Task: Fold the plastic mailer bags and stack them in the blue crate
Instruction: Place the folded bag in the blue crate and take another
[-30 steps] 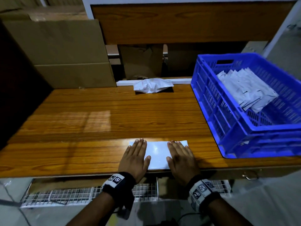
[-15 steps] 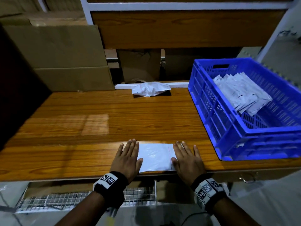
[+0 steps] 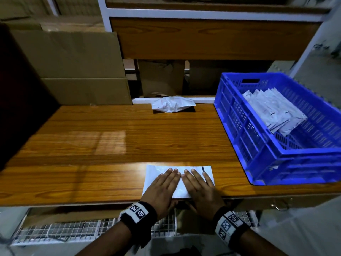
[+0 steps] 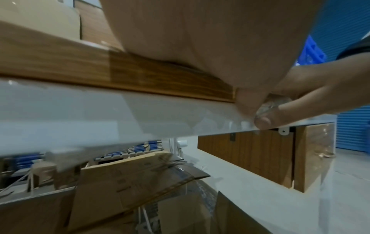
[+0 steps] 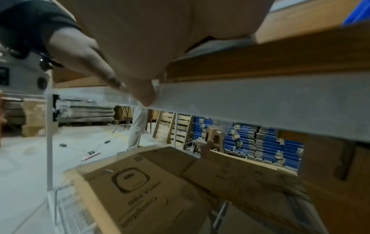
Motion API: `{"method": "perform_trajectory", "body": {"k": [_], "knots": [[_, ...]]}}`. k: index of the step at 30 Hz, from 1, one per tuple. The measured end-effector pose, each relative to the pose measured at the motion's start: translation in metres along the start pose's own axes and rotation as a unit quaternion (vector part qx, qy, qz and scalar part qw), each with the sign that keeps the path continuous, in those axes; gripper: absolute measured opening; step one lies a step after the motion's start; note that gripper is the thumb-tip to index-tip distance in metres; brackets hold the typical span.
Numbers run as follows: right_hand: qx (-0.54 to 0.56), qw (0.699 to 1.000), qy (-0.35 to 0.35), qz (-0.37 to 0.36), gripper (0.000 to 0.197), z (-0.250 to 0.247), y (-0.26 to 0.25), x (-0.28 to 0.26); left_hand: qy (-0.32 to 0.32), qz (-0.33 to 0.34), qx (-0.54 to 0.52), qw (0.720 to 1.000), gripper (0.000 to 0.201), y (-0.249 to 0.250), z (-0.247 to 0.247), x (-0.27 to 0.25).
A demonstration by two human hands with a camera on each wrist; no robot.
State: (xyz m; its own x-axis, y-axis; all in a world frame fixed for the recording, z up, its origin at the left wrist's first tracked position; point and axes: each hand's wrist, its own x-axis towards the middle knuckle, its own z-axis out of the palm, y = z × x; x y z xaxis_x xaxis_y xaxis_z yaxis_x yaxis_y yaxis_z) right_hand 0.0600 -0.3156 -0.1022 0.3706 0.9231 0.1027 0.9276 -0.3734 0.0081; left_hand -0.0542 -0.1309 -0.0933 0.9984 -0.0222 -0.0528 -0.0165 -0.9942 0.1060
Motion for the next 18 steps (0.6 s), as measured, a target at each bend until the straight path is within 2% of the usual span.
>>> {"method": "perform_trajectory", "body": {"k": [3, 6, 8, 10, 11, 13, 15, 18], "knots": [[-0.012, 0.999, -0.021, 0.032, 0.069, -0.009, -0.004, 0.003, -0.014, 0.009, 0.025, 1.0, 0.085, -0.013, -0.003, -0.006], [-0.029, 1.0, -0.002, 0.007, 0.05, -0.026, -0.011, 0.002, -0.022, 0.001, 0.05, 0.998, 0.092, -0.038, -0.014, -0.017], [-0.013, 1.0, 0.006, -0.001, 0.055, -0.045, -0.013, 0.0, -0.015, -0.004, 0.052, 0.999, 0.102, -0.053, -0.027, -0.022], [0.017, 1.0, -0.006, -0.002, 0.067, -0.079, -0.014, 0.004, 0.023, -0.019, 0.049, 0.998, 0.112, -0.064, -0.046, -0.025], [0.032, 0.999, -0.007, -0.001, 0.071, -0.097, -0.014, 0.008, 0.064, -0.025, 0.036, 0.997, 0.115, -0.068, -0.057, -0.023], [0.134, 0.991, -0.018, 0.017, 0.08, -0.125, -0.006, 0.017, 0.138, -0.034, 0.006, 0.99, 0.118, -0.068, -0.082, -0.02], [0.218, 0.975, 0.021, 0.034, 0.073, -0.148, 0.005, 0.024, 0.188, -0.029, 0.002, 0.982, 0.115, -0.066, -0.108, -0.012], [0.218, 0.97, 0.072, 0.078, 0.052, -0.177, 0.022, 0.027, 0.216, -0.018, -0.014, 0.976, 0.107, -0.056, -0.136, 0.011]]}}
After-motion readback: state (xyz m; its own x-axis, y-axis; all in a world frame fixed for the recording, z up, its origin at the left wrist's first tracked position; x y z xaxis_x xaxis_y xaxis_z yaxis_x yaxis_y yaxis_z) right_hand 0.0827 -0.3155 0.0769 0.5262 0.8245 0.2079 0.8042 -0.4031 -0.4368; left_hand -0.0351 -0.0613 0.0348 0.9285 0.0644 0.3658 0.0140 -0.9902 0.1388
